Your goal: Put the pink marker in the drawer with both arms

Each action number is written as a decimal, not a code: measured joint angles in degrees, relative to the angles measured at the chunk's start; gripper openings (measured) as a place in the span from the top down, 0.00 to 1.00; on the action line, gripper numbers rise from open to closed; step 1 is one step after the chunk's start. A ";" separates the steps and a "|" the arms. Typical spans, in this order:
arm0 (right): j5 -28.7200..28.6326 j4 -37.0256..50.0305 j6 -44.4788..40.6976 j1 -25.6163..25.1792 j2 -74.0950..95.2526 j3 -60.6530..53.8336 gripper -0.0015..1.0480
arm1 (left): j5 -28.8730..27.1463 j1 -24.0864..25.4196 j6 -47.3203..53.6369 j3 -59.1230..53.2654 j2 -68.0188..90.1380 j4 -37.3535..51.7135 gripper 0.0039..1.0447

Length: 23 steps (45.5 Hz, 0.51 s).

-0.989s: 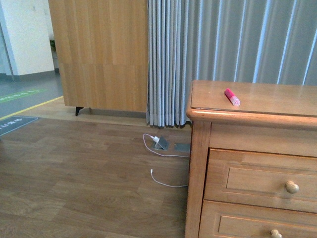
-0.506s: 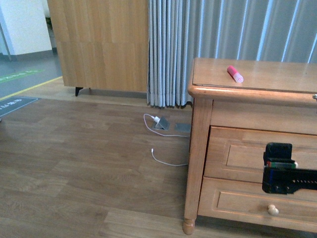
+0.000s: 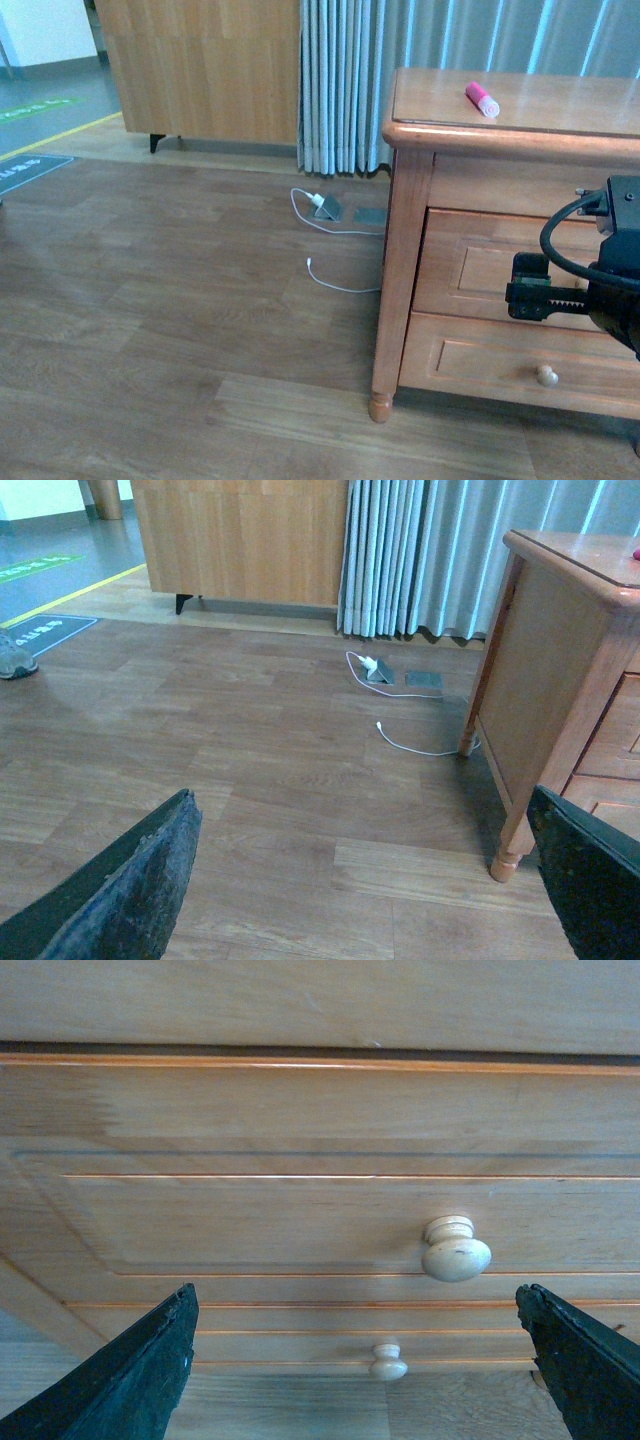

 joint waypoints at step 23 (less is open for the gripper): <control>-1.05 0.35 -1.66 -4.24 8.48 8.28 0.08 | 0.00 0.00 0.00 0.00 0.00 0.00 0.06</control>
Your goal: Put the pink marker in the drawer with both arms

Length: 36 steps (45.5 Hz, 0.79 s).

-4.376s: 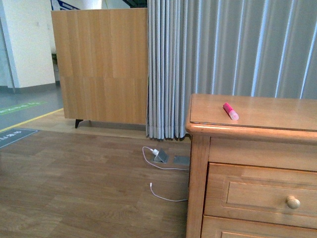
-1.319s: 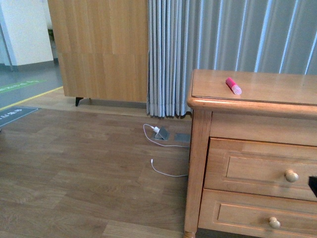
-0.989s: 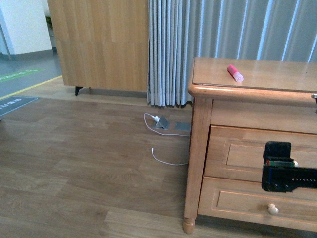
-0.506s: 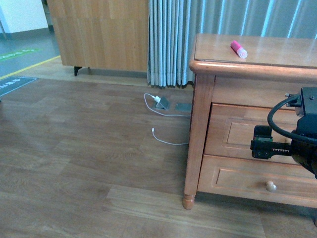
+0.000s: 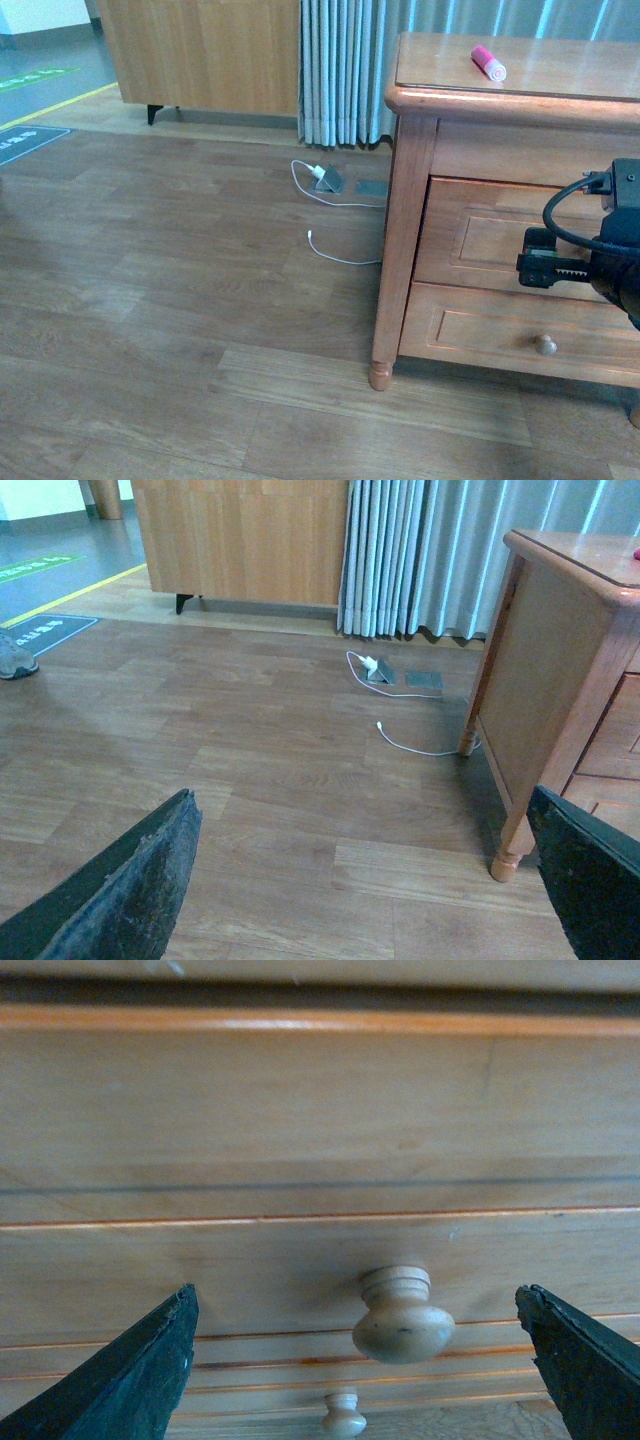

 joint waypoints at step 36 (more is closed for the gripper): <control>-4.94 3.96 -0.66 -1.01 0.74 -0.85 0.08 | 0.00 0.00 0.00 0.00 0.00 0.00 0.06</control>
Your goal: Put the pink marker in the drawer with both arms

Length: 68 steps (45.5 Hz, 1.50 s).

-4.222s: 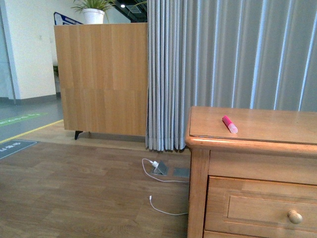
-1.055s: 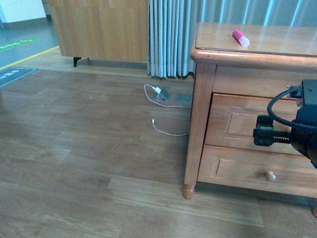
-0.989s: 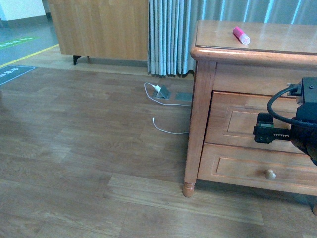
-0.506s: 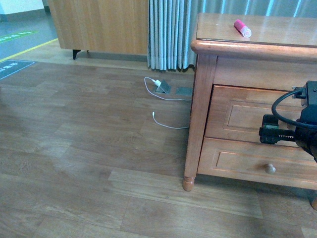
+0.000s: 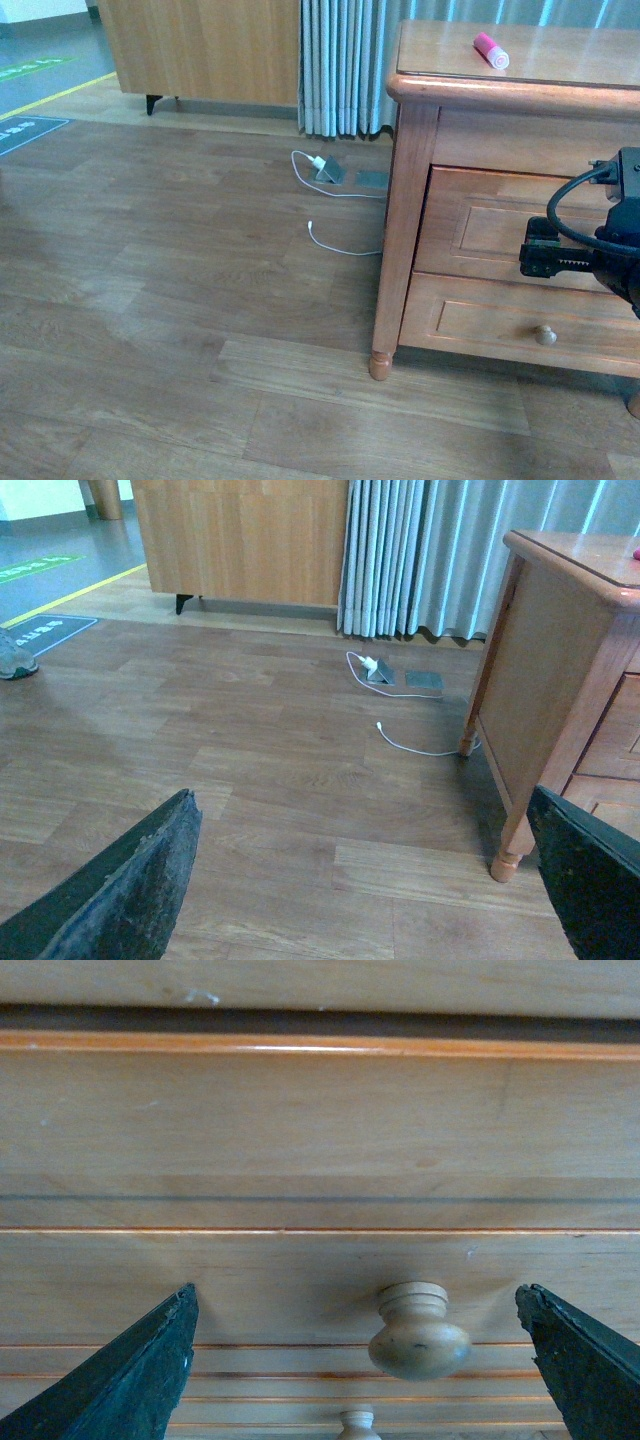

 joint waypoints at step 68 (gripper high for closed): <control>1.36 -1.86 -0.94 -0.81 0.00 0.28 0.79 | 0.00 0.00 0.00 0.00 0.00 0.00 0.06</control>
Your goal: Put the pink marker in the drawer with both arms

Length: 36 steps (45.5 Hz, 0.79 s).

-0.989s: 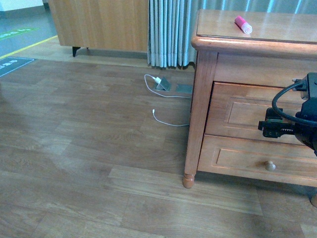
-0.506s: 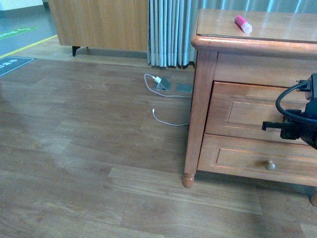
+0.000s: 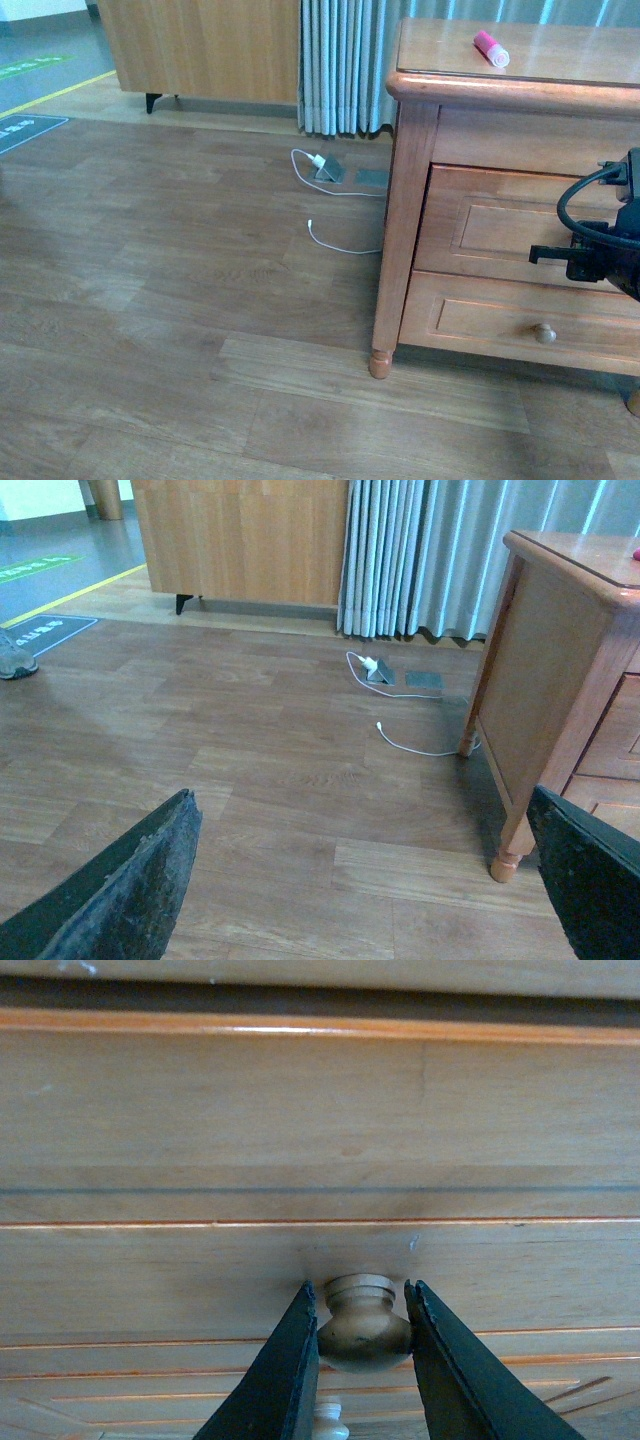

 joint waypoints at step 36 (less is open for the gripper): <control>-2.58 5.25 1.68 -0.11 -4.70 -12.07 0.79 | 0.00 0.00 0.00 0.00 0.00 0.00 0.06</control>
